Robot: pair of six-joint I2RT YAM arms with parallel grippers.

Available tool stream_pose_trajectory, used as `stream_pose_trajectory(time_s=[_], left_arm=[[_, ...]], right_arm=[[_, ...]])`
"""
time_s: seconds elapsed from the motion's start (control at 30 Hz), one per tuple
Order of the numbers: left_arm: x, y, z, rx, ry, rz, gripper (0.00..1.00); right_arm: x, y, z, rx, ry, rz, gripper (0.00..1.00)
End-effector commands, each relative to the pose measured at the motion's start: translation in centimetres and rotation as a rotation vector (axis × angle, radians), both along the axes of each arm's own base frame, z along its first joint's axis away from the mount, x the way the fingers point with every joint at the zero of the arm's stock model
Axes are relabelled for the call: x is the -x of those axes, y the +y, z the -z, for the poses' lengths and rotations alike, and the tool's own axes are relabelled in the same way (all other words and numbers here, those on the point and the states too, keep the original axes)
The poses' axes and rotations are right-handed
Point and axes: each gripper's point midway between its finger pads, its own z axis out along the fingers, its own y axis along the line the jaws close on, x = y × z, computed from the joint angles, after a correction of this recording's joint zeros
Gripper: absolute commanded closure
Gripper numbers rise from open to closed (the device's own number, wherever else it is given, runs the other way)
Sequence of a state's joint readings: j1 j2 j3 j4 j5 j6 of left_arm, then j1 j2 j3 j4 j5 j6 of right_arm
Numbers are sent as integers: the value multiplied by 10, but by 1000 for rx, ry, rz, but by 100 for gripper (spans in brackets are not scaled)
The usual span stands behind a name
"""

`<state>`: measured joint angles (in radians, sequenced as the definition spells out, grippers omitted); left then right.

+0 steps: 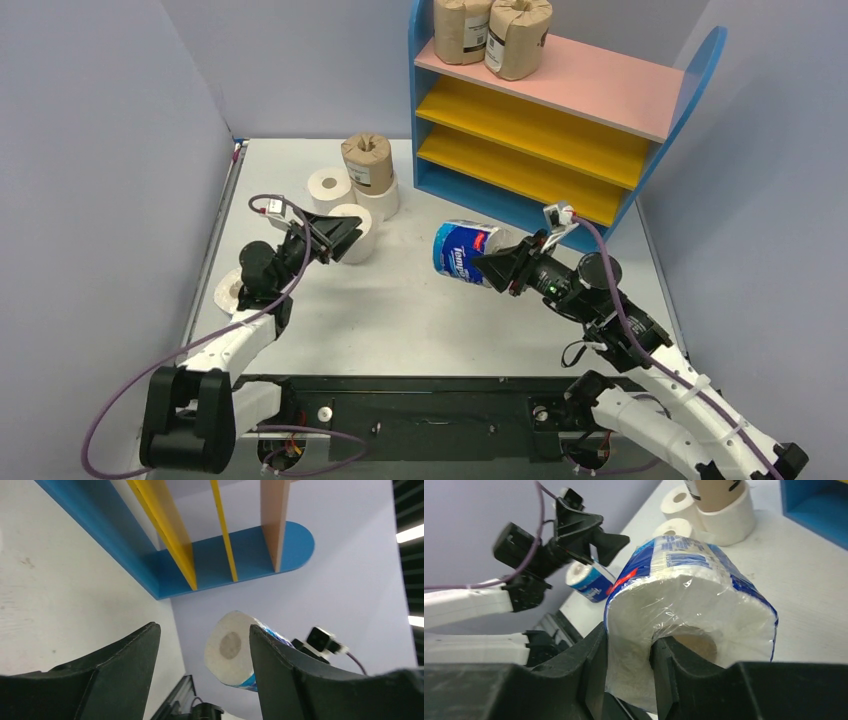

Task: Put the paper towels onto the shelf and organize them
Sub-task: Adjust the paper towel, then place the paper towel at the center of the board.

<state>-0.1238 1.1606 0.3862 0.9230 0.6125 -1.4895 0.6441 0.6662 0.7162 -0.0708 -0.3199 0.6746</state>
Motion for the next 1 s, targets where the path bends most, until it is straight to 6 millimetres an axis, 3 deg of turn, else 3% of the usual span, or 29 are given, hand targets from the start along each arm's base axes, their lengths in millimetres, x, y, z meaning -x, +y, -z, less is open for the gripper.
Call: stream_pose_trajectory(time_s=[0.0, 0.2, 0.37, 0.63, 0.97], left_arm=[[-8, 12, 30, -203, 84, -57, 37], [-5, 20, 66, -356, 240, -82, 37], [-3, 28, 70, -457, 245, -96, 37], [2, 27, 82, -448, 268, -83, 37], [5, 25, 88, -470, 266, -67, 36]], right_arm=[[-7, -25, 32, 365, -25, 119, 75], [-18, -30, 68, 632, 15, 171, 75], [-24, -23, 96, 801, 53, 149, 75], [-25, -5, 140, 948, 121, 84, 75], [-22, 2, 178, 1080, 186, 58, 73]])
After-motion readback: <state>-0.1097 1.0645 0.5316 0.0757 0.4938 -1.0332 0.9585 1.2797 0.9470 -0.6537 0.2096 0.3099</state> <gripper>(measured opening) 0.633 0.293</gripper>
